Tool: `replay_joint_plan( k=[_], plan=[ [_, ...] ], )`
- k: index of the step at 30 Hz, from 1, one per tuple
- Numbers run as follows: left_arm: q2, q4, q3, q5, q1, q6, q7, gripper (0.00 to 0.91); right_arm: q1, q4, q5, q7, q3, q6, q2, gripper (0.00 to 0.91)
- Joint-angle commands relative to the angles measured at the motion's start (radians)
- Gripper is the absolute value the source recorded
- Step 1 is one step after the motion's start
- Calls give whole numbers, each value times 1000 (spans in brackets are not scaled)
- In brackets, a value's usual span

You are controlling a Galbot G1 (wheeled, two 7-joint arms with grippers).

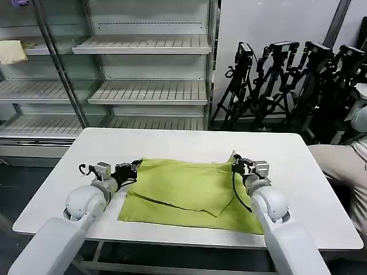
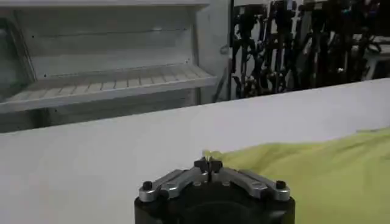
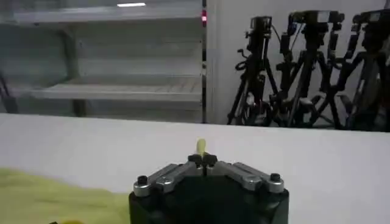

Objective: Fold and organize the clothes.

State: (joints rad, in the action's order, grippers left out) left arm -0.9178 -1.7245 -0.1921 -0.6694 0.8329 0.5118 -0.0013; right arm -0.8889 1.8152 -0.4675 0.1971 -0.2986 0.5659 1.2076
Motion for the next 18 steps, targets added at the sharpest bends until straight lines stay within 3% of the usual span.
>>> replay_joint_plan(
  k=[1,8,18],
  plan=[
    [25,-104,-85,-16,122,-9,5,10,-188,218,-8,9,-36,-8,-32,0],
    [36,-161,-107,-19,182,-7,9,10,-302,306,-3,3,-107,-11,-49,0],
    [35,-214,-174,-17,299,-4,23,10,-374,320,5,-16,-146,-26,-53,0]
  ],
)
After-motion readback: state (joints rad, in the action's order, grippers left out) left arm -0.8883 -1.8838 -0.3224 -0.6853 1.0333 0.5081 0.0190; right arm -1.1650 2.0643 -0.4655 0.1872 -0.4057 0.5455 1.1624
